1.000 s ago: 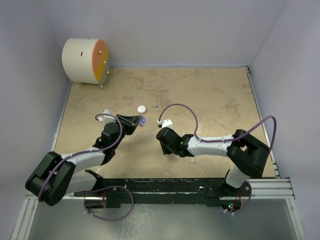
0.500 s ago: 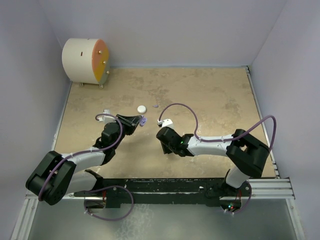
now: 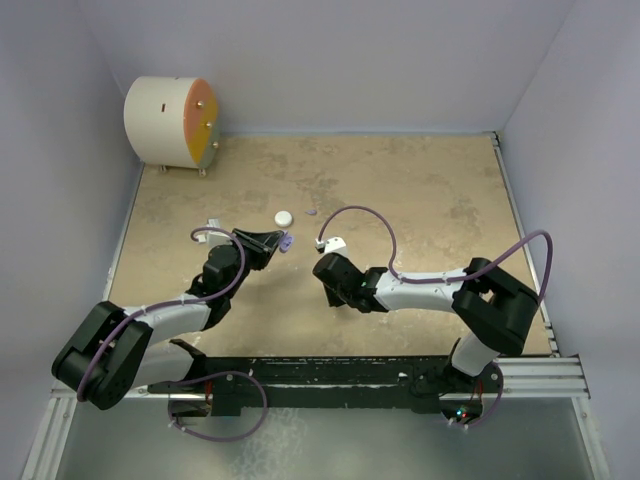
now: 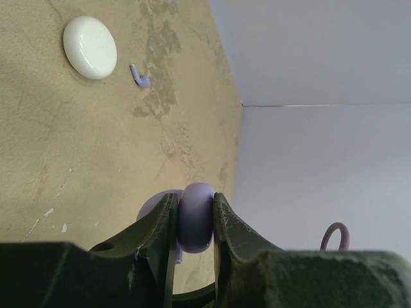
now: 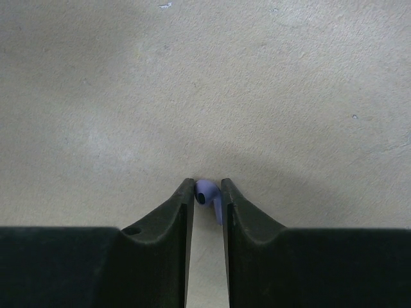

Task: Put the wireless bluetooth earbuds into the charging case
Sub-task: Pick up the earbud from the center of the board.

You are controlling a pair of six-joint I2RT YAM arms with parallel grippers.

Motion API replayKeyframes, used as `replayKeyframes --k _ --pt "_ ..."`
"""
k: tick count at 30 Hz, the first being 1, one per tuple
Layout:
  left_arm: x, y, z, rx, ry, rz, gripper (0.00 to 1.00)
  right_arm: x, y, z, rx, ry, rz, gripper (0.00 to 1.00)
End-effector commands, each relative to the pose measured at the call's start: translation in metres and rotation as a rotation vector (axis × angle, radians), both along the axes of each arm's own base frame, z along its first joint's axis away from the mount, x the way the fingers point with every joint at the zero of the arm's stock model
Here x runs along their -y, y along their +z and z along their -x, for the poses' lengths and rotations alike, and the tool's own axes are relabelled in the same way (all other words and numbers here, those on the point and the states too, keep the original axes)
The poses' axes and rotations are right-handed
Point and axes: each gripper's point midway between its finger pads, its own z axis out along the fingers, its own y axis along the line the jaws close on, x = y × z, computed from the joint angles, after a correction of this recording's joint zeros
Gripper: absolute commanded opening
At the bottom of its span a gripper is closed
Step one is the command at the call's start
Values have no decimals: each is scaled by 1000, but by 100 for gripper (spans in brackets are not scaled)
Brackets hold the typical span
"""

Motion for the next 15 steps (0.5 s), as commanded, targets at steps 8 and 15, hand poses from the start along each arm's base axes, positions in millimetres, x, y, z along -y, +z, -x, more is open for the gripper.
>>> replayKeyframes --k 8,15 --pt "1 14 -3 46 -1 42 0 8 -8 2 -17 -14 41 14" --pt "4 17 -4 48 -7 58 0 -10 37 -23 101 -42 -53 9"
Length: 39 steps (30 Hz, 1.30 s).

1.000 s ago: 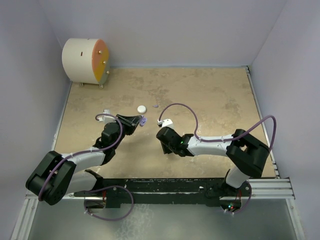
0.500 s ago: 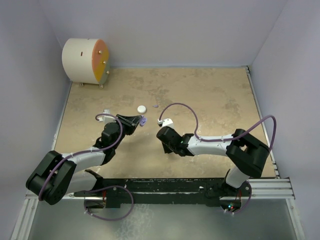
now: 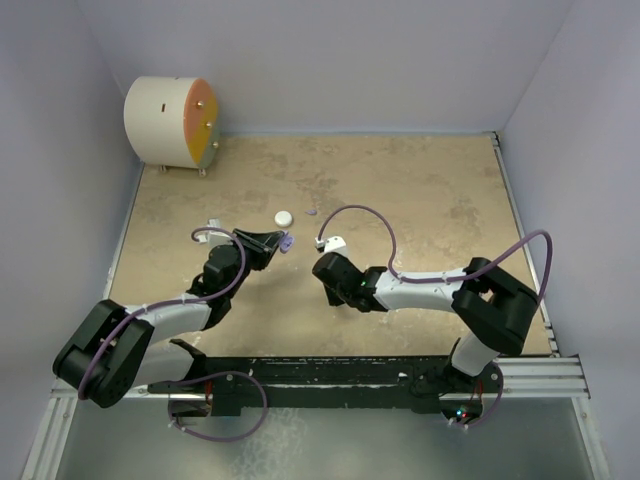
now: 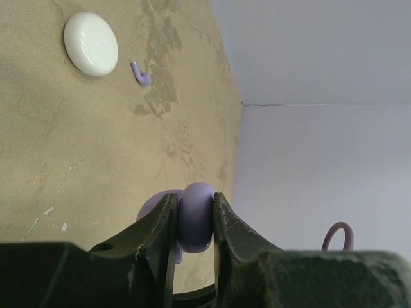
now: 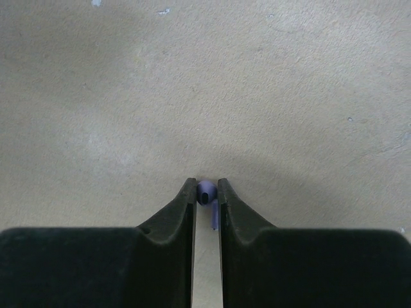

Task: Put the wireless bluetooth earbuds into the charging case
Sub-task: Pick up the earbud from the center of the board.

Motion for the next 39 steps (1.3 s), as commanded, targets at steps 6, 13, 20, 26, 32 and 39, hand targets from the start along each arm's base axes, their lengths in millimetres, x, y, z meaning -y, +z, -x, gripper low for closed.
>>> replayKeyframes --k 6,13,20,26,32,39 --pt "5 22 -5 51 -9 71 0 -28 111 -57 294 -44 -260 8" --pt "12 28 -4 52 -42 136 0 -23 217 -83 650 -28 -610 4" --pt "20 33 -3 47 -73 191 0 -14 255 -89 920 22 -719 0" --pt "24 35 -8 40 -79 220 0 -15 261 -79 1064 94 -819 0" --pt "26 34 -13 37 -73 261 0 1 267 -59 1260 139 -889 0" --pt "28 36 -17 40 -69 273 0 10 267 -42 1390 168 -973 0"
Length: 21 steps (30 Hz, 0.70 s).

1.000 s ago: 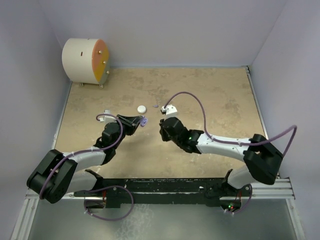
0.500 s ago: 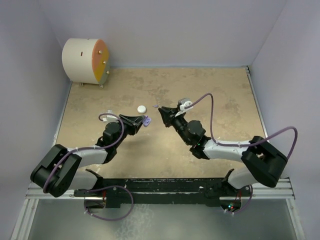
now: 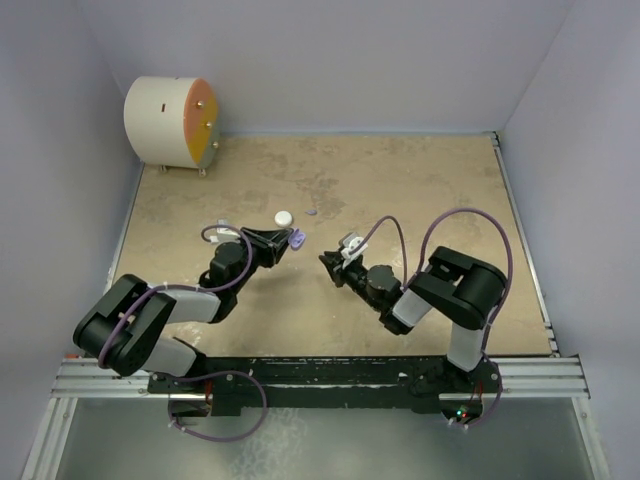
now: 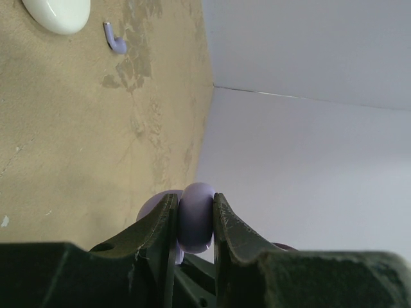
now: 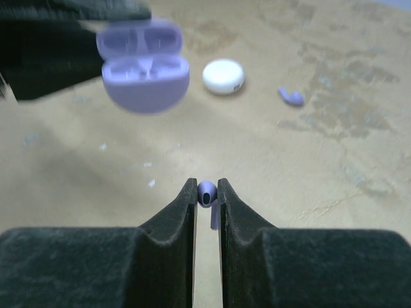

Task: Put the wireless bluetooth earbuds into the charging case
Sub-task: Pick up the earbud from the center of the board, then place the earbud in the charging case.

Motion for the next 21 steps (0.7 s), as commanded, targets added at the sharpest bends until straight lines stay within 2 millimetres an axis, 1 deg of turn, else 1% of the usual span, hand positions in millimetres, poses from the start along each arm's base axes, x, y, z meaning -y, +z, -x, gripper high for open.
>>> replayKeyframes --k 1,3,6,12,15,16,21 --pt "4 39 -11 99 4 83 0 30 187 32 551 30 -588 0" --pt "3 37 -10 96 11 81 0 27 190 33 561 46 -593 0" --pt "0 32 -9 84 22 76 0 27 198 35 590 47 -595 0" --pt "-5 23 -7 68 40 86 0 30 220 41 647 61 -631 0" --pt "-4 22 -7 78 39 93 0 27 231 48 673 114 -656 0" --pt "-4 22 -7 68 42 120 0 27 235 49 684 125 -662 0" --pt "-3 20 -7 67 39 151 0 25 249 53 735 146 -675 0"
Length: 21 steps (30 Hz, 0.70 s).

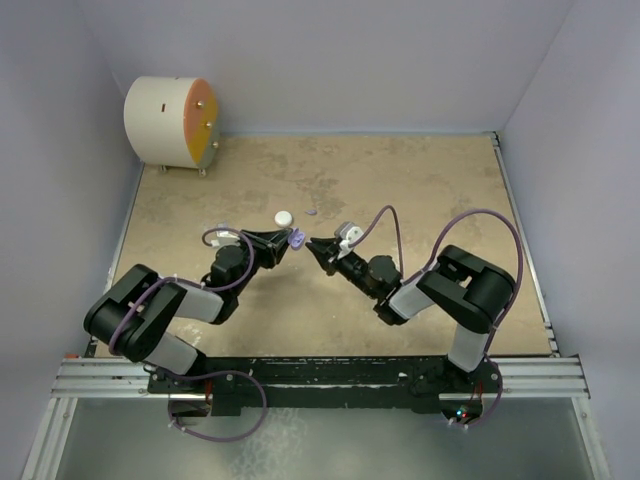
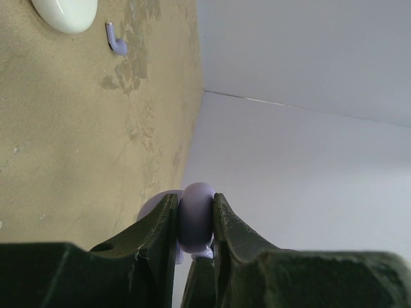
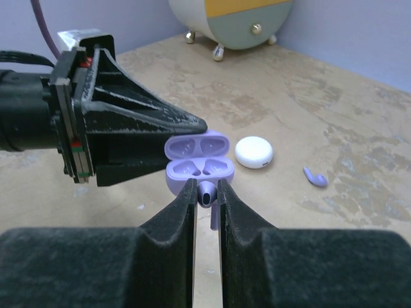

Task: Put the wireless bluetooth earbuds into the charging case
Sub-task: Place the earbud in the charging case.

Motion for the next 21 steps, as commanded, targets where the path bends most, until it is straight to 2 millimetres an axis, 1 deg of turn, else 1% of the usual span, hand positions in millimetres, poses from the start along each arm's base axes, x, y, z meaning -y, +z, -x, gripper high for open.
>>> replayKeyframes --k 1,12,18,21 --pt "-2 22 -4 71 17 89 0 54 214 55 611 39 -651 0" --pt "-1 21 -5 67 16 108 0 50 226 58 661 59 -665 0" --pt "0 23 -5 66 12 131 0 48 232 57 689 59 -668 0" --pt "1 27 -4 72 6 150 0 48 233 57 696 56 -668 0"
